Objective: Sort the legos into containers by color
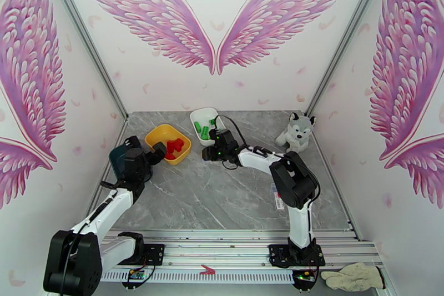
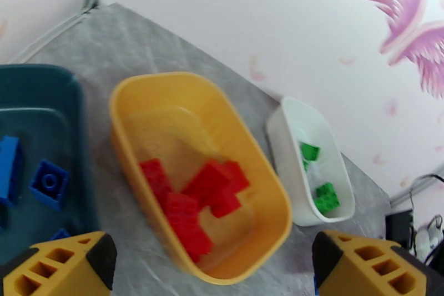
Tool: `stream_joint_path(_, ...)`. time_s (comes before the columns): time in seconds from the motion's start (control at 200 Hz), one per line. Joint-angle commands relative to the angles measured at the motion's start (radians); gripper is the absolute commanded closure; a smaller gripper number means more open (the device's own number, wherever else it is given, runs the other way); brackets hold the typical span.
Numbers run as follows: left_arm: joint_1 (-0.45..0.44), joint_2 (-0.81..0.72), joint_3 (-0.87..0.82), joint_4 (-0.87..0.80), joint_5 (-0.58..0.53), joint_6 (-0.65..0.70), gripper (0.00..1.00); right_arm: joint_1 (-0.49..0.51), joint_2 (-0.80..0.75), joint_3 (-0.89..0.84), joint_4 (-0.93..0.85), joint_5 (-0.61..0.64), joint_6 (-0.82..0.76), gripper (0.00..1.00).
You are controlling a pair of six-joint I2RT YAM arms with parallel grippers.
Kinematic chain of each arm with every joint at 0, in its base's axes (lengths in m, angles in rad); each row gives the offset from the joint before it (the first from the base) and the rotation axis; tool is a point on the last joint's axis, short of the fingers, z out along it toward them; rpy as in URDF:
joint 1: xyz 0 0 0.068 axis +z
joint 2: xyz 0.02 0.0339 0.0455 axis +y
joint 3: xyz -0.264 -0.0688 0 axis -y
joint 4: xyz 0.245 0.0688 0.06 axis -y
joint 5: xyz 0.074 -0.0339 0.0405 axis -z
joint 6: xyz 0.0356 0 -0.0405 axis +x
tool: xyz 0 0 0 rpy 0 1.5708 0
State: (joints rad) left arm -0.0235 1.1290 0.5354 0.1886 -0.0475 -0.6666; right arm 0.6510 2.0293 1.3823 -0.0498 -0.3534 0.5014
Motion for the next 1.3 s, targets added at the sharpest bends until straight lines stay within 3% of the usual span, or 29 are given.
stream_joint_path(0.0,0.111,-0.036,-0.035,0.001,0.082,-0.069,0.01,0.055,0.061,0.092,0.137,-0.153,0.101,0.59)
stream_joint_path(0.155,0.265,-0.057,-0.066,0.059,0.153,-0.156,0.01,0.104,0.196,0.220,0.316,-0.293,0.262,0.59)
stream_joint_path(0.375,0.388,-0.145,-0.090,0.056,0.194,-0.210,0.01,0.158,0.453,0.509,0.538,-0.421,0.532,0.60)
stream_joint_path(0.6,0.489,-0.291,-0.115,-0.009,0.236,-0.240,0.01,0.229,0.638,0.868,0.353,-0.400,0.512,0.57)
stream_joint_path(0.75,0.533,-0.336,-0.114,-0.041,0.282,-0.246,0.01,0.248,0.693,1.001,0.248,-0.389,0.475,0.38)
stream_joint_path(0.875,0.540,-0.340,-0.114,-0.035,0.311,-0.252,0.01,0.249,0.661,0.984,0.201,-0.379,0.425,0.26)
stream_joint_path(1.07,0.521,-0.339,-0.110,-0.021,0.337,-0.247,0.01,0.240,0.506,0.784,0.198,-0.334,0.321,0.24)
stream_joint_path(1.18,0.439,-0.329,-0.093,-0.029,0.305,-0.199,0.01,0.229,0.366,0.609,0.204,-0.275,0.234,0.23)
stream_joint_path(1.295,0.295,-0.305,-0.070,-0.040,0.216,-0.138,0.01,0.219,0.225,0.438,0.186,-0.201,0.139,0.22)
